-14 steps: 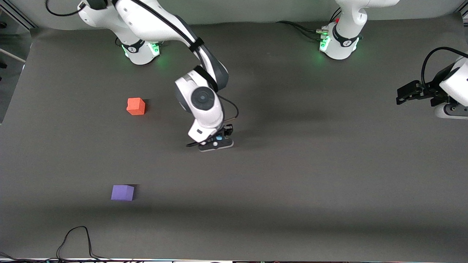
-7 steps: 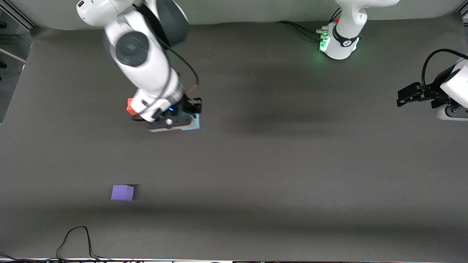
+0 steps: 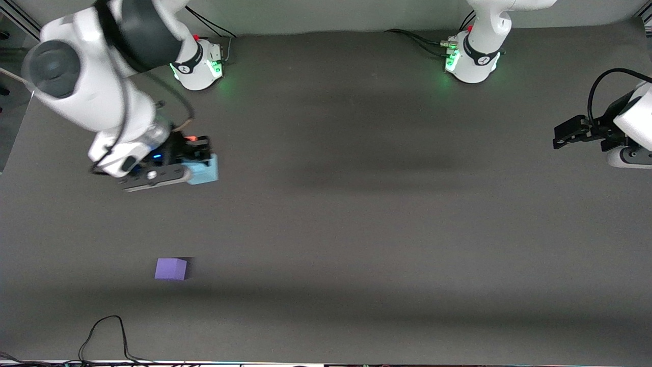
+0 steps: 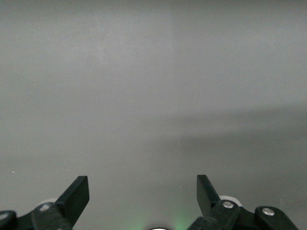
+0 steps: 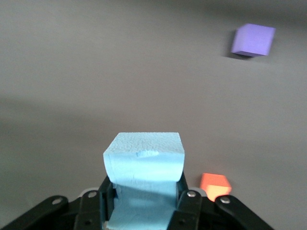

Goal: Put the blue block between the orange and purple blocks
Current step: 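Carry the blue cube with the right gripper toward the orange cube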

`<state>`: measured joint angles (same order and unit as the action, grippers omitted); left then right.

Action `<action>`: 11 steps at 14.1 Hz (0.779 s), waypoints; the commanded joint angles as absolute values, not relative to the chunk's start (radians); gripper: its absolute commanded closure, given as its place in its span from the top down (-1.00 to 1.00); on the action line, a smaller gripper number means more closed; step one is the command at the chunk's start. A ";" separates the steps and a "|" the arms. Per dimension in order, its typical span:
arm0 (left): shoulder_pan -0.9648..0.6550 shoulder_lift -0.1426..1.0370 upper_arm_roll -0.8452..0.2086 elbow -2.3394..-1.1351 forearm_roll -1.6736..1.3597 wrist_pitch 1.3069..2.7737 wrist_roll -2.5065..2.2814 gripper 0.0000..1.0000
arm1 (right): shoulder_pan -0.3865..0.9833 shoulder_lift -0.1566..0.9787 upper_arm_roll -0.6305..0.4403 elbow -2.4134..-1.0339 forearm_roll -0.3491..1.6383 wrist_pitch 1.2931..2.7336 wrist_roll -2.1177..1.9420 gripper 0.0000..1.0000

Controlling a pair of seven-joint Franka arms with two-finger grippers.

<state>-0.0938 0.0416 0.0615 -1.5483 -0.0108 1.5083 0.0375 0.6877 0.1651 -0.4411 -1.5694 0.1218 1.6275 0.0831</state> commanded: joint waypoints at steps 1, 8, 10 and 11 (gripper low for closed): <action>-0.106 0.040 0.071 -1.551 0.003 1.523 0.038 1.00 | 0.696 0.112 -0.538 -1.692 0.138 1.675 -0.070 -0.41; -0.106 0.043 0.071 -1.551 0.003 1.531 0.038 1.00 | 0.693 0.123 -0.681 -2.006 0.144 2.034 -0.270 -0.41; -0.106 0.043 0.071 -1.551 0.003 1.537 0.038 1.00 | 0.692 0.155 -0.687 -2.074 0.155 2.110 -0.320 -0.41; -0.106 0.043 0.071 -1.551 0.003 1.539 0.038 1.00 | 0.692 0.169 -0.687 -2.101 0.196 2.147 -0.327 -0.41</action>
<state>-0.0938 0.0446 0.0616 -1.5484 -0.0106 1.5251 0.0375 0.6821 0.1539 -0.6793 -2.0440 0.1424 2.0760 -0.2798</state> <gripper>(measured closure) 0.000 0.493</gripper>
